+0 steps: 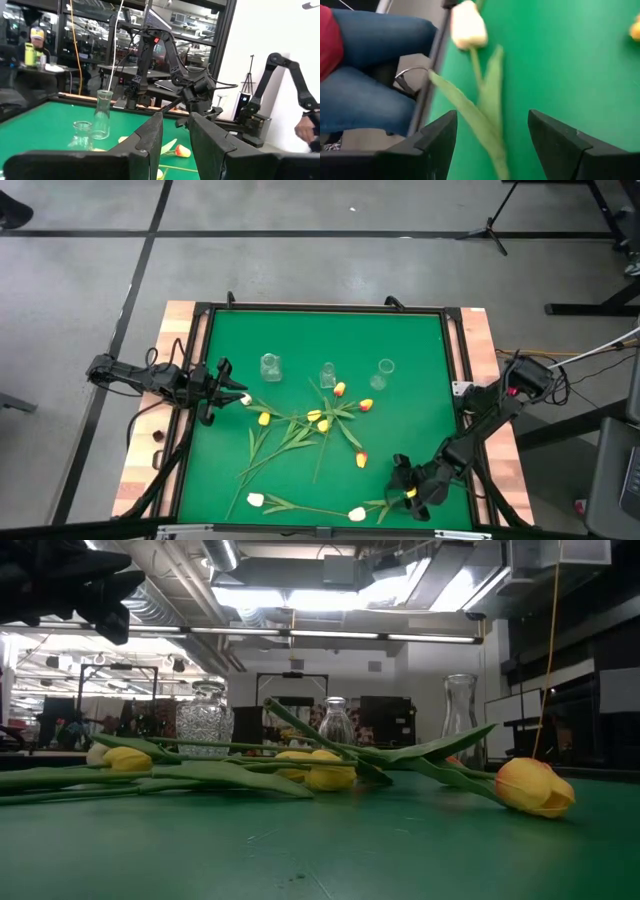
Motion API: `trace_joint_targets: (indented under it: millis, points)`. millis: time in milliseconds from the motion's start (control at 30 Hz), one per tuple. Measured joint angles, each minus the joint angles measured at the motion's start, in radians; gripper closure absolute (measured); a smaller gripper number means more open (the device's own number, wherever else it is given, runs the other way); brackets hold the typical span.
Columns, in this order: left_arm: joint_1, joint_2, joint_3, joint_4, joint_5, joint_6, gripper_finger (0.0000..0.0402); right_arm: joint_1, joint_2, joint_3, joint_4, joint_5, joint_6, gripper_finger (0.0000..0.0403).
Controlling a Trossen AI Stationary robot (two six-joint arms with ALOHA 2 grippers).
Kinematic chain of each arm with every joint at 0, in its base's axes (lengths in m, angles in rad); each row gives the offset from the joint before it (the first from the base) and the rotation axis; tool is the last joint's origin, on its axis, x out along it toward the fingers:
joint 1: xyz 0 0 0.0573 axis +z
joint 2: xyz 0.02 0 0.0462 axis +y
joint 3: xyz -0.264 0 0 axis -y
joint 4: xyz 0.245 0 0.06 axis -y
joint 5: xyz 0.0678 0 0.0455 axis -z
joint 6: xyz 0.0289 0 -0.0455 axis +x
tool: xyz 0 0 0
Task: Sort flowers into vase by color
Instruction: Put the bottom right white flower into the left transparent vase
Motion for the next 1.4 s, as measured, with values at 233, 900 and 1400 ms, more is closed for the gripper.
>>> trace_joint_targets:
  millis: [233,900,1400]
  points:
    - [0.0,0.0,0.0,0.002,0.0,-0.022,0.0309,0.09,0.034,0.096,-0.185,0.088,0.04,0.0158]
    - [0.0,0.0,0.0,-0.001,-0.005,-0.1,0.0309,0.136,0.179,0.195,-0.375,0.243,0.161,0.0247]
    - [0.0,0.0,0.0,-0.001,-0.005,-0.102,0.0309,0.139,0.181,0.191,-0.372,0.306,0.298,0.0383]
